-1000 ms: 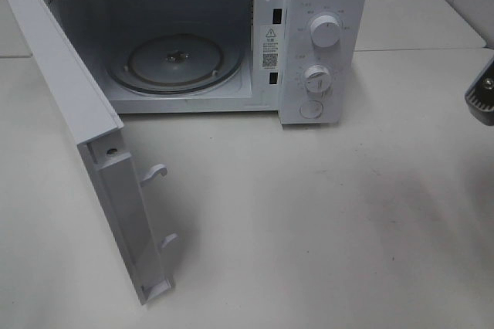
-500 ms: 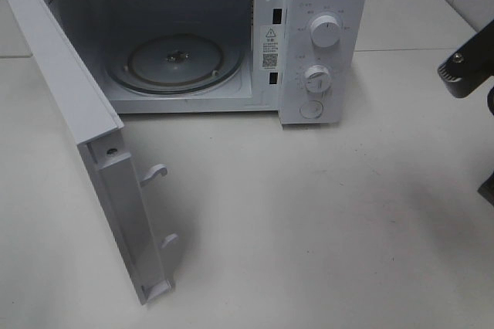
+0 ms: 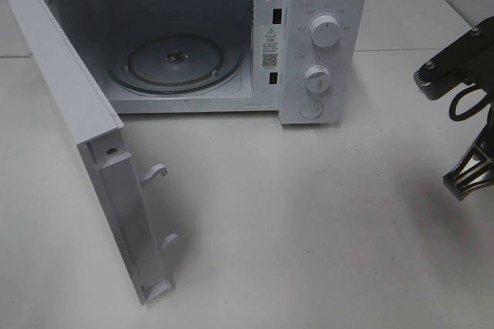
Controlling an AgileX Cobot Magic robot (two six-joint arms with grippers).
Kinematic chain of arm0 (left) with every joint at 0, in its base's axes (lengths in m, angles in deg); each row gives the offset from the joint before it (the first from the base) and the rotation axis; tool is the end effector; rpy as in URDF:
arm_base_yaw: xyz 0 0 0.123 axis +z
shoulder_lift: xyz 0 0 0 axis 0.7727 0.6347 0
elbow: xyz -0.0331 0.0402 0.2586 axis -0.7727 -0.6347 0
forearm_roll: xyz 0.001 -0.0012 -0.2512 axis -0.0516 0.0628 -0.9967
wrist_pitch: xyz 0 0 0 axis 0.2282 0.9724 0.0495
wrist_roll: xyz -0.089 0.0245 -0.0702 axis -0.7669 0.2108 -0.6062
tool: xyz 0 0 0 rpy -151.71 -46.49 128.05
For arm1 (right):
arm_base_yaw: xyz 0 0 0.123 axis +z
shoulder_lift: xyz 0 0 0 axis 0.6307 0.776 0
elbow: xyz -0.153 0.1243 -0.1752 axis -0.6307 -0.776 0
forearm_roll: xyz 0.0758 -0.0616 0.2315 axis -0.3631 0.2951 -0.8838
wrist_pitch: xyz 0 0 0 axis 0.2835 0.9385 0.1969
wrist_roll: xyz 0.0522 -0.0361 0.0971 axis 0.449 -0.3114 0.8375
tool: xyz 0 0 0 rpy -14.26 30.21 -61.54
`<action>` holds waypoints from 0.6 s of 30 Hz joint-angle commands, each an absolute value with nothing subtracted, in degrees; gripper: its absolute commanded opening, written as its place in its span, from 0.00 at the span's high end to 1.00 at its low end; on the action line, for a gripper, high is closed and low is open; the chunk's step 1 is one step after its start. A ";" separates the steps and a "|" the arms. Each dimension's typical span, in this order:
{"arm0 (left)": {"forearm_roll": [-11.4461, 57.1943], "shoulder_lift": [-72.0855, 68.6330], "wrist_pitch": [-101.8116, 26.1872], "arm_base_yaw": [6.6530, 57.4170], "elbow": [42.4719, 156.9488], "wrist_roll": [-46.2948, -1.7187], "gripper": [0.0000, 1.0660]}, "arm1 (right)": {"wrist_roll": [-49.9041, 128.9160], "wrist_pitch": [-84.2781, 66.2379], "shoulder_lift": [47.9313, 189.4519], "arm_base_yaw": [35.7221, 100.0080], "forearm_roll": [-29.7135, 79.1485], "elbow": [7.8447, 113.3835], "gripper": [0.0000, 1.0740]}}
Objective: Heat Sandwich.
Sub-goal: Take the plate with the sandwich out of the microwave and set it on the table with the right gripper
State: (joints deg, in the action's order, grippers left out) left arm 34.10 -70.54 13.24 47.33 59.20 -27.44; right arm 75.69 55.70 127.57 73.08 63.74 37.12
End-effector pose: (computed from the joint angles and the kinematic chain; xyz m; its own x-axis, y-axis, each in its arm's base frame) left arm 0.0337 -0.0080 0.2691 -0.4561 0.0045 -0.8899 0.0936 0.9947 -0.0429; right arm 0.2208 0.0717 0.1904 -0.8853 -0.4127 -0.2144 -0.2559 0.8172 -0.5165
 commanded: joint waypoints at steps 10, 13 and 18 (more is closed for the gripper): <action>34.05 -71.40 12.61 47.45 59.03 -27.79 0.08 | 81.48 50.60 134.33 72.79 66.49 37.58 1.00; 34.05 -71.40 12.61 47.45 59.03 -27.79 0.08 | 82.45 49.28 135.77 72.79 66.54 37.58 0.99; 34.05 -71.40 12.61 47.45 59.03 -27.79 0.08 | 83.31 47.73 138.23 72.79 66.83 37.58 0.99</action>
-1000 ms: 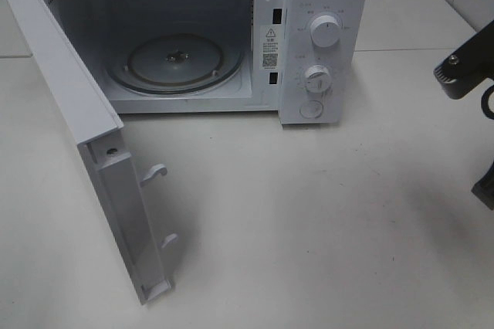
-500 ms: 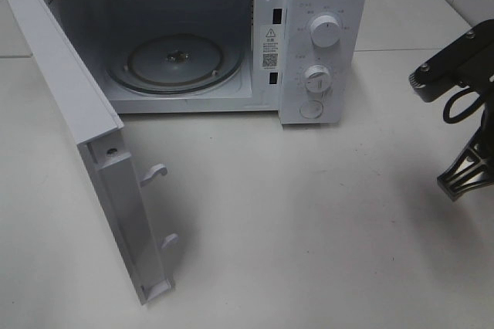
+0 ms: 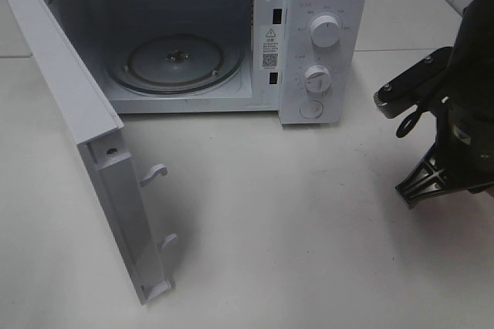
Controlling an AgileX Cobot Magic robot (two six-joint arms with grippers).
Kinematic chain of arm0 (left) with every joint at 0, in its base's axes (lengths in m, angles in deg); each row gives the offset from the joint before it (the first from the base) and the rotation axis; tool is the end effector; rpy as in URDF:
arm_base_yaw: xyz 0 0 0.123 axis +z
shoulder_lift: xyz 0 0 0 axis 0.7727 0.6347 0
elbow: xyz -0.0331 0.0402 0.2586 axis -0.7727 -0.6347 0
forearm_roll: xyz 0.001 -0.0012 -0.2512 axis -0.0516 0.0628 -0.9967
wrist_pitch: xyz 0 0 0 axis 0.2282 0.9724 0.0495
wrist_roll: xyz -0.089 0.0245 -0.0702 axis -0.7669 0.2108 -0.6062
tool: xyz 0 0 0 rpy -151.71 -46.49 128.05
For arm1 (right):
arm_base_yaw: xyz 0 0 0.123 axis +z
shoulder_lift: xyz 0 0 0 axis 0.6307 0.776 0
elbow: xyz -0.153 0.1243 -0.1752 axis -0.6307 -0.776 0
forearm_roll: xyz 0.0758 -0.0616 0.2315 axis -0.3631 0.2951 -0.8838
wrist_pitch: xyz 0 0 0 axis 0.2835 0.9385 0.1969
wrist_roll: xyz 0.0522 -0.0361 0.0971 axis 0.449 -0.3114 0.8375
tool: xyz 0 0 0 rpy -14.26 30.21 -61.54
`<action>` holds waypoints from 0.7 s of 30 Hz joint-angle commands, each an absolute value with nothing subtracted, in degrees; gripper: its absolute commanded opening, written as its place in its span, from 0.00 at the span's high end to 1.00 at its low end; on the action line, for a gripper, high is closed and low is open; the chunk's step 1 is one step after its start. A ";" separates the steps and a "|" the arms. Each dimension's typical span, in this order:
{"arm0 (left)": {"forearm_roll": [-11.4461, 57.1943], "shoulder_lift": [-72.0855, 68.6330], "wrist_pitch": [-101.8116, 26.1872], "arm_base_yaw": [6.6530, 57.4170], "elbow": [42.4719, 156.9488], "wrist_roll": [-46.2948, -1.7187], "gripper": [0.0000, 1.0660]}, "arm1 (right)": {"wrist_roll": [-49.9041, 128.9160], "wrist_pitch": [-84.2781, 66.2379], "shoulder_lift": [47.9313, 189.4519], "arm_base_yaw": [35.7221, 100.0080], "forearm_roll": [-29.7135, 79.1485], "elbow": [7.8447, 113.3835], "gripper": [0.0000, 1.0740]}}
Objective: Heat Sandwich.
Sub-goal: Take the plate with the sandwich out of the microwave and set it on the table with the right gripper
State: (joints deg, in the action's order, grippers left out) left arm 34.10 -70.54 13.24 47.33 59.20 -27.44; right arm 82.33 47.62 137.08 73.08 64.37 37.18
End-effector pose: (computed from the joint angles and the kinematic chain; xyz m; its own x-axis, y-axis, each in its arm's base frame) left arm 0.0337 -0.0080 0.2691 -0.4561 0.0045 -0.8899 0.0936 0.9947 -0.0429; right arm 0.2379 0.0890 0.1503 -0.8970 -0.3879 -0.2118 -0.2533 0.8439 -0.4730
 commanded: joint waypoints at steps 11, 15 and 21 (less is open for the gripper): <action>34.05 -71.40 12.61 47.45 59.03 -27.79 0.08 | 87.32 43.72 143.62 72.79 69.12 37.29 0.99; 34.05 -71.40 12.61 47.45 59.03 -27.79 0.08 | 88.06 42.52 145.05 72.74 70.10 37.29 0.99; 34.05 -71.40 12.61 47.45 59.03 -27.79 0.08 | 89.55 41.37 148.37 72.62 71.47 37.24 0.99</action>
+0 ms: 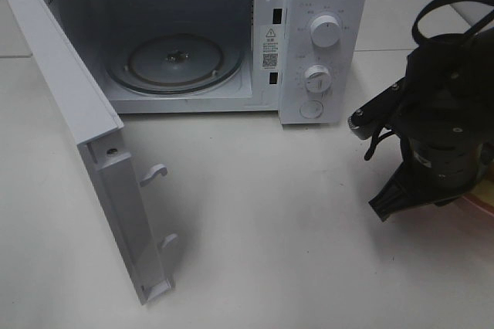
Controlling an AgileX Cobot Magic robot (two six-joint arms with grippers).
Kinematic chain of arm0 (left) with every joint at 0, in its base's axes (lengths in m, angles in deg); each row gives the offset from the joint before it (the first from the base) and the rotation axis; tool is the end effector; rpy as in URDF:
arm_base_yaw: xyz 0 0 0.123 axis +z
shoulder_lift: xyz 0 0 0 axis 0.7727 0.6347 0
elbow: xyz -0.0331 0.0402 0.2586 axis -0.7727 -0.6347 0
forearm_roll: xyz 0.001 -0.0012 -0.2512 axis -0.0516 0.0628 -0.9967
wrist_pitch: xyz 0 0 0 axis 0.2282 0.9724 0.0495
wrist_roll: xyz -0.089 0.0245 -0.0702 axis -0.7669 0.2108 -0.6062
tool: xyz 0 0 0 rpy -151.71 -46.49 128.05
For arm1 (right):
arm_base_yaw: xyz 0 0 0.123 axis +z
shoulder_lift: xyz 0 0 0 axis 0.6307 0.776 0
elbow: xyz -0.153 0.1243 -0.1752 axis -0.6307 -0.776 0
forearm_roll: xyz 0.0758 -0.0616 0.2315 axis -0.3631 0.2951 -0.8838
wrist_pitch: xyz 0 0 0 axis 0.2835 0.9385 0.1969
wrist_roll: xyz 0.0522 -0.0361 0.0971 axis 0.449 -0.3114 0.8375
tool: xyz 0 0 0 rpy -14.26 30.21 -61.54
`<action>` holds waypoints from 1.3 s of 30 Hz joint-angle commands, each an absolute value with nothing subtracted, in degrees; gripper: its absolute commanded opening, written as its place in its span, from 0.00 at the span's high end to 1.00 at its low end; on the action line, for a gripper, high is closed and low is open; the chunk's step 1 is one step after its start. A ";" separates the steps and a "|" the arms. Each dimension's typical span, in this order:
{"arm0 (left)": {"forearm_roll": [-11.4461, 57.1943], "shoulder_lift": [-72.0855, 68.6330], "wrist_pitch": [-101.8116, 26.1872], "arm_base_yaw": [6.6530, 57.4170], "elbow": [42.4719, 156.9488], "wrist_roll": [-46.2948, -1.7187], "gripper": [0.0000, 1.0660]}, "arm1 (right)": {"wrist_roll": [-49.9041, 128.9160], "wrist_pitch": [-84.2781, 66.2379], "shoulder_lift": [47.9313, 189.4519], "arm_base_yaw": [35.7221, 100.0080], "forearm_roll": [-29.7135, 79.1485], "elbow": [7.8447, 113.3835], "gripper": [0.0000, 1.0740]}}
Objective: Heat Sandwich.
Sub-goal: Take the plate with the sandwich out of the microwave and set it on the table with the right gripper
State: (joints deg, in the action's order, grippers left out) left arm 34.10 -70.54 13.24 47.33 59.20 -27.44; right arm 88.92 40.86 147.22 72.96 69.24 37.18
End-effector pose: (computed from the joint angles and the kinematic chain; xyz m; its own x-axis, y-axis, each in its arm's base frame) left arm 0.0337 -0.0080 0.2691 -0.4561 0.0045 -0.8899 0.0936 0.9947 -0.0429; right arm 0.2517 0.0979 0.1064 -0.8962 -0.4044 -0.1822 -0.2781 0.8323 -0.4796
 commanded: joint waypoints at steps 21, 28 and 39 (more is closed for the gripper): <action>34.05 -71.40 12.61 47.45 59.03 -27.79 0.08 | 96.94 34.50 157.71 72.62 75.48 36.61 0.97; 34.05 -71.40 12.61 47.45 59.03 -27.79 0.08 | 98.43 34.50 158.51 72.62 75.65 36.61 0.91; 34.05 -71.40 12.61 47.45 59.03 -27.79 0.08 | 91.44 34.55 155.42 72.62 71.47 36.66 0.62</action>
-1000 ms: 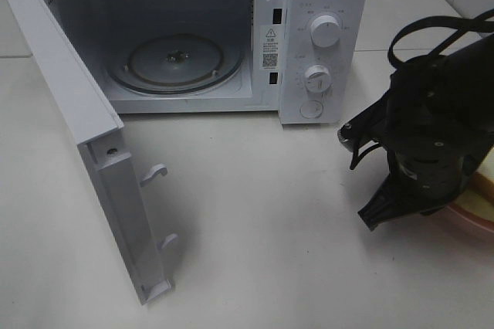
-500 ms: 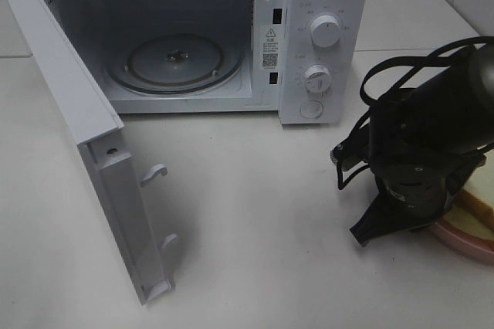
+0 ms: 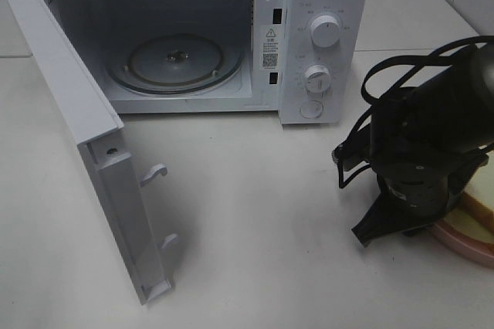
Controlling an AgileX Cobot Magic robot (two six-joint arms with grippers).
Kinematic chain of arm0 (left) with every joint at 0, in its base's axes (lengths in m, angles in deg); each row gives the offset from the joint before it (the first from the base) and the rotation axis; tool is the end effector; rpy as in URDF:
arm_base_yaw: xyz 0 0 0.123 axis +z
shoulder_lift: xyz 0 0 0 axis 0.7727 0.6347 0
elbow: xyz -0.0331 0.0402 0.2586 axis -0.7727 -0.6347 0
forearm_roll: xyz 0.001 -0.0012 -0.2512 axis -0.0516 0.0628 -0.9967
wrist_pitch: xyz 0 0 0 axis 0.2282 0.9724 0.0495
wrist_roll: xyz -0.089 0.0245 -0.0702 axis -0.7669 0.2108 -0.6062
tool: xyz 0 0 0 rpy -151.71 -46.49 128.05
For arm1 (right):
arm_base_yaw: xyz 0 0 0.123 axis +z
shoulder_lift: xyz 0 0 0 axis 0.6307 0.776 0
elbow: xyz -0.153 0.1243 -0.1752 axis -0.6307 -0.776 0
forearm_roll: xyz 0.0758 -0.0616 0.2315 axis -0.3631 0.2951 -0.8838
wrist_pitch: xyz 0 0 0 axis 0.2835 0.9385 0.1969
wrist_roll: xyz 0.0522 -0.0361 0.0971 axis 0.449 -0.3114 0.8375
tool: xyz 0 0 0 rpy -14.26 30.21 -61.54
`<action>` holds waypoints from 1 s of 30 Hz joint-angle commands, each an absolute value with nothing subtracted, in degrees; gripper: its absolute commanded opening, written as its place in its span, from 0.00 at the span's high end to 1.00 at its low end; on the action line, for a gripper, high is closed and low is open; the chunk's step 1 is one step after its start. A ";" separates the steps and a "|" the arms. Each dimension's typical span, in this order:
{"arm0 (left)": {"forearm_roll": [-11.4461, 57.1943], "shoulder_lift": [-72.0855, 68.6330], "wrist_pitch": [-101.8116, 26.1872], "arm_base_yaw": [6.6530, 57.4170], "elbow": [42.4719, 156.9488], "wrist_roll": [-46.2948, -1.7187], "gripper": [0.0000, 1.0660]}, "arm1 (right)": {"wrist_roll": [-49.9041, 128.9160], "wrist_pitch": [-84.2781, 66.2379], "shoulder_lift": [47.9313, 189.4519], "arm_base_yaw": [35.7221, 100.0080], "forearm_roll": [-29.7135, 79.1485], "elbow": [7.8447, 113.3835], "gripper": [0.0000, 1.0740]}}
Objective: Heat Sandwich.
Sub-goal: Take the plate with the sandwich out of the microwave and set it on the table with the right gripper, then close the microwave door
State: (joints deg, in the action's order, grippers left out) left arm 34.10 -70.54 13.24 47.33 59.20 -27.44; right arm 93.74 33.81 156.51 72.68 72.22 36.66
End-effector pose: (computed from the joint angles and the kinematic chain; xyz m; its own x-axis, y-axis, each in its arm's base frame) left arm 0.0337 -0.0080 0.2691 -0.4561 0.0045 -0.8899 0.0936 0.9947 -0.0429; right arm 0.2538 0.1033 0.0599 -0.8991 -0.4174 -0.1320 -0.3205 0.8330 -0.4511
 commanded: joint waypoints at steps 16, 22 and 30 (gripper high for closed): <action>34.05 -71.40 12.61 47.45 59.03 -27.79 0.08 | 65.43 36.04 139.49 72.62 57.03 36.66 0.42; 34.05 -71.40 12.61 47.45 59.03 -27.79 0.08 | 57.75 36.16 132.33 72.62 50.10 36.66 0.31; 34.05 -71.40 12.61 47.45 59.03 -27.79 0.08 | 53.69 38.74 123.10 72.79 44.20 36.66 0.29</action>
State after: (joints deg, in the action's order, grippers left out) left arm 34.10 -70.54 13.24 47.33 59.20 -27.44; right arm 54.55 37.76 123.68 72.68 44.83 36.61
